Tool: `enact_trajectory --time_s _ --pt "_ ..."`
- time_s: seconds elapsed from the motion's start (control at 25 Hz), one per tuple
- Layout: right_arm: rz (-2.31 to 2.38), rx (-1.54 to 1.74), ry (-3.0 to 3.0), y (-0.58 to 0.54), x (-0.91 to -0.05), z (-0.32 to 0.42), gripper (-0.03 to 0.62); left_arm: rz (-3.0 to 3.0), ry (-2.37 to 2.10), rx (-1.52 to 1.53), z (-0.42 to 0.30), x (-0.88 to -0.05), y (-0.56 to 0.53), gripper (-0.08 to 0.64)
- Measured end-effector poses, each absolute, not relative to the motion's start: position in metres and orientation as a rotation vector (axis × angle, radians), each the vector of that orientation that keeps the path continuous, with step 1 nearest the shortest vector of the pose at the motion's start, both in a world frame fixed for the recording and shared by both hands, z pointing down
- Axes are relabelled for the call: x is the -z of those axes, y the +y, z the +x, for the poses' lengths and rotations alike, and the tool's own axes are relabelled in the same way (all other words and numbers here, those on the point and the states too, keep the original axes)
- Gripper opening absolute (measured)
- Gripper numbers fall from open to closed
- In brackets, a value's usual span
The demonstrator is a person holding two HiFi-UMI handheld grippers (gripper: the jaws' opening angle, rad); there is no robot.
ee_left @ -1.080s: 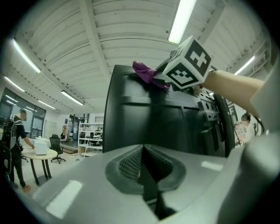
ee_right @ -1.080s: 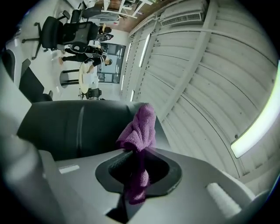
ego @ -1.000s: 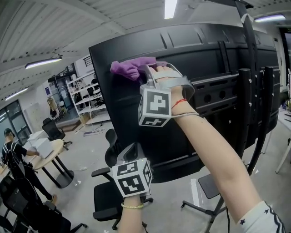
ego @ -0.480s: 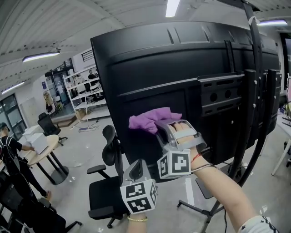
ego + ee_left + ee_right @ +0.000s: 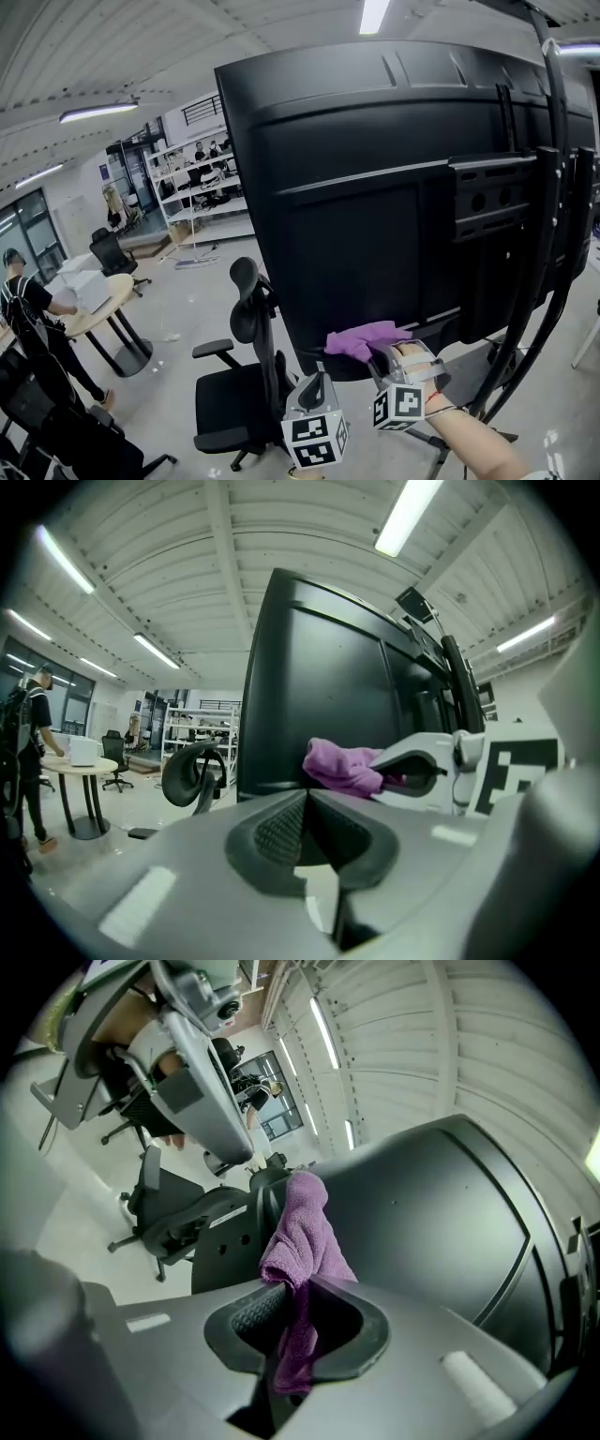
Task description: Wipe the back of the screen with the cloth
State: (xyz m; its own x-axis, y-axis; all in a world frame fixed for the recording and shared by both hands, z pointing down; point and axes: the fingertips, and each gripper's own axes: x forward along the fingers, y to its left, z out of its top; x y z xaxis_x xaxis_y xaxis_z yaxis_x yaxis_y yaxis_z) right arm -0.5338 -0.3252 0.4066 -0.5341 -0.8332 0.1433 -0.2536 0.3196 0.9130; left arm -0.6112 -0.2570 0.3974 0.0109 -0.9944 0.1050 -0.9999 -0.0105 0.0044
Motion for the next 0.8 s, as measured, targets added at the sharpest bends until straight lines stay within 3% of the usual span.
enact_trajectory --time_s 0.36,0.8 --pt "1.057 1.165 -2.083 -0.321 -0.403 -0.534 0.049 2.195 -2.112 -0.132 -0.606 -0.408 -0.26 0.008" --pt "1.254 0.375 -2.931 -0.241 -0.366 -0.428 0.049 2.155 -2.117 -0.125 -0.536 -0.412 -0.206 0.008"
